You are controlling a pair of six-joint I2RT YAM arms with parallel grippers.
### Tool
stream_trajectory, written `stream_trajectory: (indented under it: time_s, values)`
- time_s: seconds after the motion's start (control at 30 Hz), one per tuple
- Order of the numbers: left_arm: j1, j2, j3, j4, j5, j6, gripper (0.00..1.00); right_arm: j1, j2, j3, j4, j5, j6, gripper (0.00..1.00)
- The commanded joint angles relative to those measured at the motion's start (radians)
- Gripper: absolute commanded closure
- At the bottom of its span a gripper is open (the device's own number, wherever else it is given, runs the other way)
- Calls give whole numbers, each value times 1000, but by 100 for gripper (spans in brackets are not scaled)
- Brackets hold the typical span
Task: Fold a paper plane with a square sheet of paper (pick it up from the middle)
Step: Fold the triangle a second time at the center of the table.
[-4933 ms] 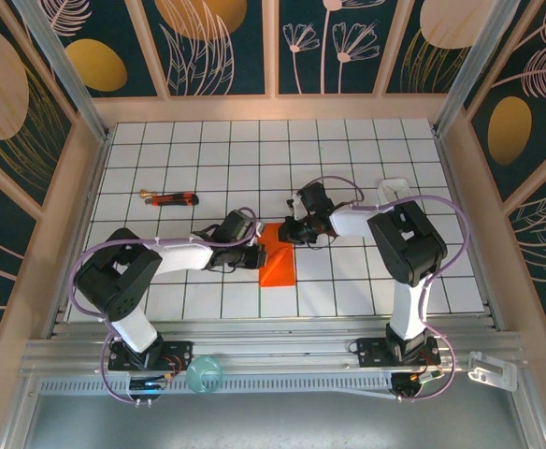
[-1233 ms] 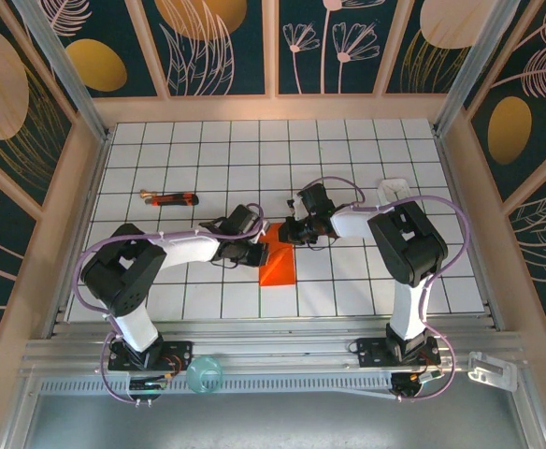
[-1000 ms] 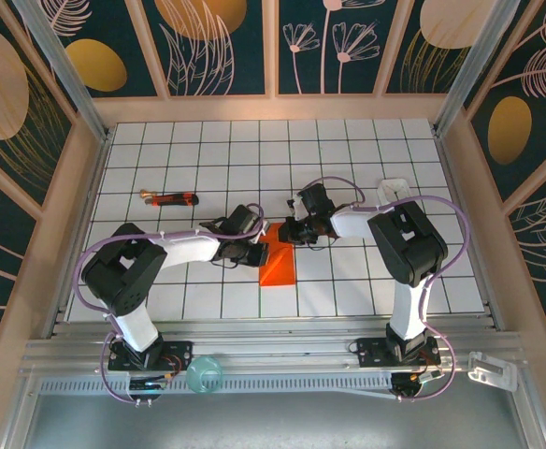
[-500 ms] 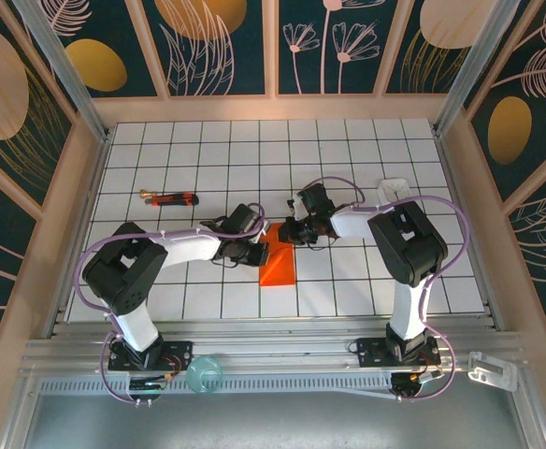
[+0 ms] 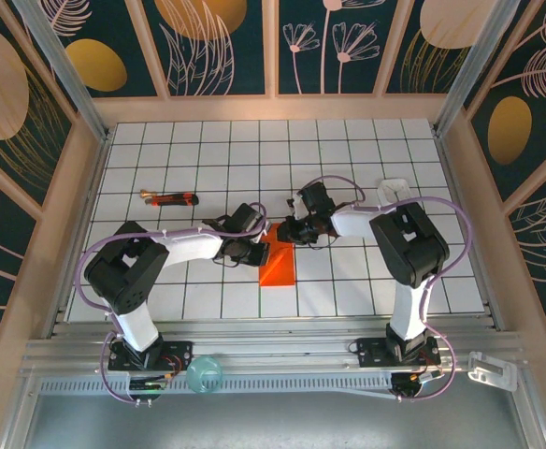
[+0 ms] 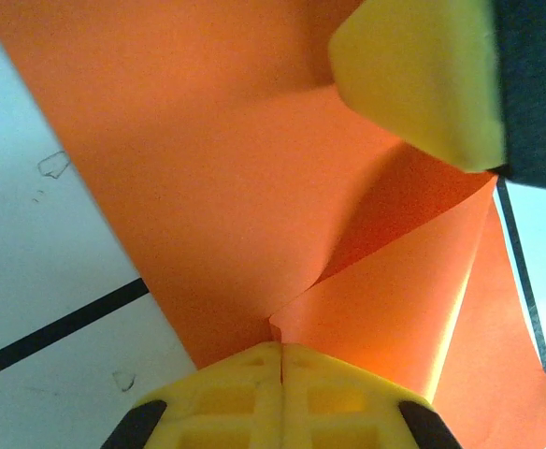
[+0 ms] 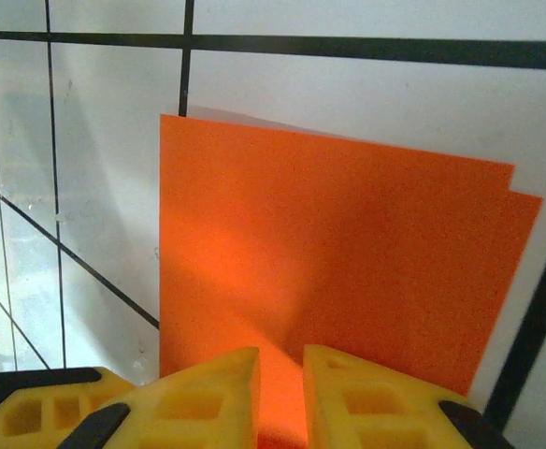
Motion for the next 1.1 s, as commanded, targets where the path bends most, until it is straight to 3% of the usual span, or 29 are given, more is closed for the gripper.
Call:
stream_trajectory:
  time_s: [0.0, 0.23, 0.43, 0.67, 1.07]
  values:
    - [-8, 75, -24, -111, -69, 18, 100, -48, -91, 2, -30, -25, 9, 79]
    - [-9, 78, -37, -103, -61, 3, 100, -52, -276, -153, 29, -27, 137, 80]
    - [-10, 83, -46, -84, -43, -13, 100, 99, -400, -353, 193, 5, 366, 88]
    - [-11, 88, -51, -71, -37, -17, 100, 239, -358, -435, 383, 53, 509, 97]
    - [-11, 98, -52, -62, -31, -15, 100, 309, -232, -466, 592, 58, 594, 100]
